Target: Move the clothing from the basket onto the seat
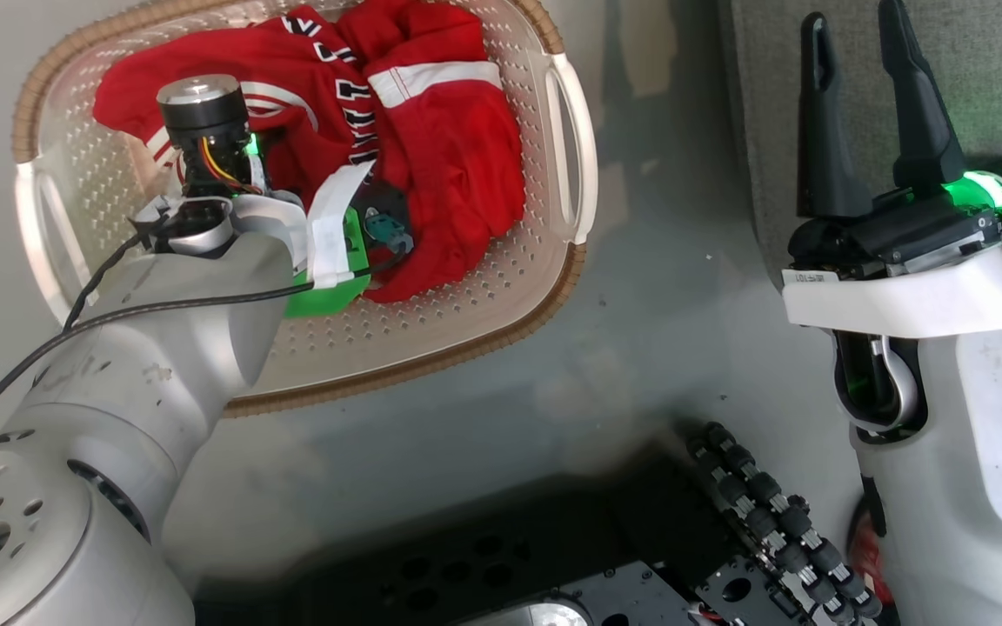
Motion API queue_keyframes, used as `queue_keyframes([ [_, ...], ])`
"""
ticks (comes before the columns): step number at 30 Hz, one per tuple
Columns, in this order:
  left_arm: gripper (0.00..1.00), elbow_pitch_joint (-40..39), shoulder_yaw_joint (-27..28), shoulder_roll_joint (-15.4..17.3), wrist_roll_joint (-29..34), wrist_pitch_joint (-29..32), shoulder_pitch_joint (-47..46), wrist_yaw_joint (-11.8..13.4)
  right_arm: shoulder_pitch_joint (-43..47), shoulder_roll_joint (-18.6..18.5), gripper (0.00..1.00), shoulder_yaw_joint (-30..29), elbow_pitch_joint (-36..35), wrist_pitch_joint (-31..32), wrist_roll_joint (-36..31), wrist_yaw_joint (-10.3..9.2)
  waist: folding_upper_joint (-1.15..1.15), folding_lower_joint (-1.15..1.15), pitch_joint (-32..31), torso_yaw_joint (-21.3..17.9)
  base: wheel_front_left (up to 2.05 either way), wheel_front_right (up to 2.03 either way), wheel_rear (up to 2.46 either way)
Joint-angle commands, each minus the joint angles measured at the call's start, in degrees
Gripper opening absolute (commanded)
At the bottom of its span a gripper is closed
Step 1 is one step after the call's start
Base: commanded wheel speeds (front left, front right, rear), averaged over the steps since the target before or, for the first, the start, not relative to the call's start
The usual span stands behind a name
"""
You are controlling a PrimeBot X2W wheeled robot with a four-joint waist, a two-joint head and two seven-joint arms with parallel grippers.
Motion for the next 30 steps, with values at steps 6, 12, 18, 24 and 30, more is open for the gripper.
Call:
queue_keyframes([
  [6,1.00,0.11,0.03,0.02,-2.13,0.92,0.13,0.13,0.93,-1.25,1.00,-2.53,1.86,0.47,-0.18,-0.62,0.19,0.00,2.73,0.44,0.00,0.00,0.00],
  [12,0.32,0.18,0.03,-0.02,-1.62,1.54,0.73,0.13,1.76,-1.18,1.00,-3.02,1.56,0.54,-0.93,-0.41,0.19,0.00,3.59,1.39,0.00,0.00,0.00],
  [18,0.00,0.22,0.04,0.39,-0.84,1.09,1.23,0.13,2.06,-1.02,1.00,-2.26,1.57,0.58,-0.99,-0.37,0.19,0.00,4.03,2.10,0.00,0.00,0.00],
  [24,0.00,0.07,0.04,-0.91,-1.87,-3.87,0.08,0.13,0.18,-1.03,1.00,-2.01,1.58,0.54,-1.14,-0.37,0.19,0.00,3.05,3.08,0.00,0.00,0.00],
  [30,0.00,-0.13,0.02,-1.91,-2.82,-12.06,3.27,0.13,0.64,-1.10,1.00,-1.86,1.46,0.23,-1.97,-0.41,0.19,0.00,-3.02,4.53,0.00,0.00,0.00],
])
